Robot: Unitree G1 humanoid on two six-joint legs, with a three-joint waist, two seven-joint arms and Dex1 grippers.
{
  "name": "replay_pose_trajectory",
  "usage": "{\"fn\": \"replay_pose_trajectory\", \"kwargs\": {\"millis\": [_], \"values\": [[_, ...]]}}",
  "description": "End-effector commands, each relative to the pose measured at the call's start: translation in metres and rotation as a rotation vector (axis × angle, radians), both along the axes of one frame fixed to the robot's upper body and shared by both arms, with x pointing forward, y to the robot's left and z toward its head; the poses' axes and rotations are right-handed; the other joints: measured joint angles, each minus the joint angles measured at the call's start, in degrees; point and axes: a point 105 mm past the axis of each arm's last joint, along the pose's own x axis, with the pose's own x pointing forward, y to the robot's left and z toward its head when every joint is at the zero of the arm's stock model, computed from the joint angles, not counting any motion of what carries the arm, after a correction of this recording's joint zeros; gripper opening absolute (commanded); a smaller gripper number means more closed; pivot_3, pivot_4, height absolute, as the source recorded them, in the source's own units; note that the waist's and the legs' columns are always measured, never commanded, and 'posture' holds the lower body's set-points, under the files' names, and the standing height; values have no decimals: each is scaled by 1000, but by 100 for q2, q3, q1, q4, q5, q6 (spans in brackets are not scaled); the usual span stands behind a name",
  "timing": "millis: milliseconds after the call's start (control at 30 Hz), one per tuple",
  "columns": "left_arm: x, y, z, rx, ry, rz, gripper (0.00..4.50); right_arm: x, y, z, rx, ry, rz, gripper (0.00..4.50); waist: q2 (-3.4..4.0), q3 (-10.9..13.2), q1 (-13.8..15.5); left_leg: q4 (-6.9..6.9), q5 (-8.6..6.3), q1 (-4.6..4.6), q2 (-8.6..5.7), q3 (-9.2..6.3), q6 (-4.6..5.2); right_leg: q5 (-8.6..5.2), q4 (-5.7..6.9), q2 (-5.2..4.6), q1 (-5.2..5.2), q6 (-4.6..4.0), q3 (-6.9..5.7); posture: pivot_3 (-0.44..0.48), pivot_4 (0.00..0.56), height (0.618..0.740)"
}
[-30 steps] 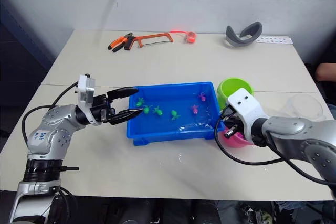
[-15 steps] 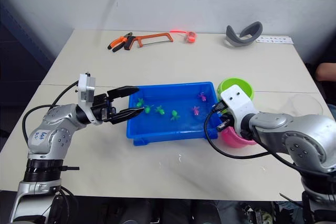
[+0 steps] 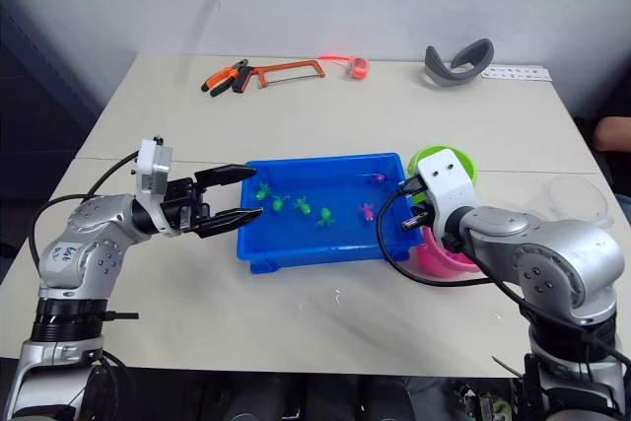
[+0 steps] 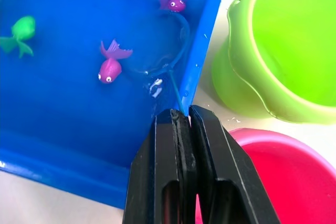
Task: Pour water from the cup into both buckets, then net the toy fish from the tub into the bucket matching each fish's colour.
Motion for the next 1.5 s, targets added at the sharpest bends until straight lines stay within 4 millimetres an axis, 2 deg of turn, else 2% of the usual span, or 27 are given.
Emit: {"fn": "replay_pose_trajectory", "kwargs": {"millis": [33,167,467,733,933,1100,1500], "values": [[-6,3,10,-3,-44,-27,4423,-1,-4,6,-9,-29,-22,0,0,0,-1,0,0,0,0,5,0,0,6,3,-4,0,4,0,150,740],[-4,8,9,0,-42,-29,4423,-1,7,5,56,-5,30,0,0,0,-15,0,5,-8,-1,17,-1,0,23,5,-25,0,15,0,150,740],[-3,15,2,-6,-40,-24,4423,4,11,5,144,28,38,0,0,0,-31,-1,8,-9,0,23,-2,0,30,6,-33,0,23,0,150,740],[-4,13,2,-14,-43,-17,4423,13,6,6,183,20,-42,0,0,0,-62,-1,8,-10,0,23,-2,0,31,2,-35,0,26,0,150,740],[-4,7,7,-12,-50,-15,4423,20,15,5,326,30,-70,0,0,0,-102,-2,8,-11,0,23,-2,0,33,2,-36,0,27,0,150,740],[-3,6,9,-11,-54,-11,4423,19,22,4,395,56,-51,0,0,0,-153,-2,9,-12,0,24,0,0,35,3,-38,0,29,0,150,740],[-2,0,13,-17,-60,-11,4423,9,21,3,397,132,10,0,0,0,-153,-5,10,-13,0,26,1,0,35,-14,-42,-1,32,0,150,740]]}}
